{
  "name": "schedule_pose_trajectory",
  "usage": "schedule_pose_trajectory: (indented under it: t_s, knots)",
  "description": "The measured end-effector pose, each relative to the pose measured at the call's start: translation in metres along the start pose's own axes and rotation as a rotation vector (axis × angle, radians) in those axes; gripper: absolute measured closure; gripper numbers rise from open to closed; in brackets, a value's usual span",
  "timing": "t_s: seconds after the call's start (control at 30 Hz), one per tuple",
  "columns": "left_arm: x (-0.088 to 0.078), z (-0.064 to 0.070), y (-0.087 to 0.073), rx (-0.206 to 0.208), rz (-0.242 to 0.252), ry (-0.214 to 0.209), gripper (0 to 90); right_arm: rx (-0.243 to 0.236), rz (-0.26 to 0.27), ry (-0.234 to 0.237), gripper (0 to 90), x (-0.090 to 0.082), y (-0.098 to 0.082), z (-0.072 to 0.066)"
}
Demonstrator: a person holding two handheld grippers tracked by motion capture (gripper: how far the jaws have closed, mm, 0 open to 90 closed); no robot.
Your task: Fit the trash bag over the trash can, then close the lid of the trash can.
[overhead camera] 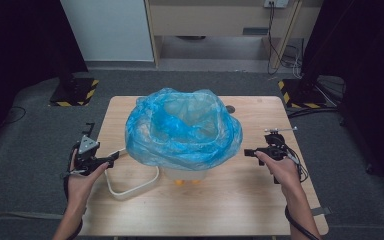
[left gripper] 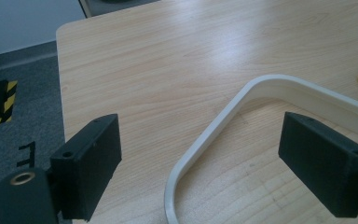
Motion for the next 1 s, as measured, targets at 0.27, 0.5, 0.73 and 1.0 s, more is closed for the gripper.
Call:
schedule_pose_trajectory:
  t_s: [0.27,0.5,0.73,1.0]
  knots:
    - [0.005,-0.003,0.000,0.010,-0.012,0.009,12.4,-0.033,0.024,-0.020,13.8,0.006,-0.015,0.013]
    - [0.004,-0.006,0.003,0.018,-0.019,0.020,12.4,-0.045,0.010,-0.026,9.0,0.014,-0.032,0.024]
    - [0.005,-0.010,0.002,0.023,-0.028,0.031,12.5,-0.057,0.014,-0.028,7.4,0.018,-0.045,0.031]
    - [0.010,-0.011,0.000,0.033,-0.045,0.037,12.7,-0.085,0.038,-0.020,5.2,0.019,-0.048,0.030]
Point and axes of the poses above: each handheld gripper's, and its own axes: x roughly forward along the jaws, y roughly out of its top, z roughly to its right, the point moved 4 cm from there along x, roughly forward along the jaws, and after that the axes turned 14 degrees about y, right-handed, at the moved point
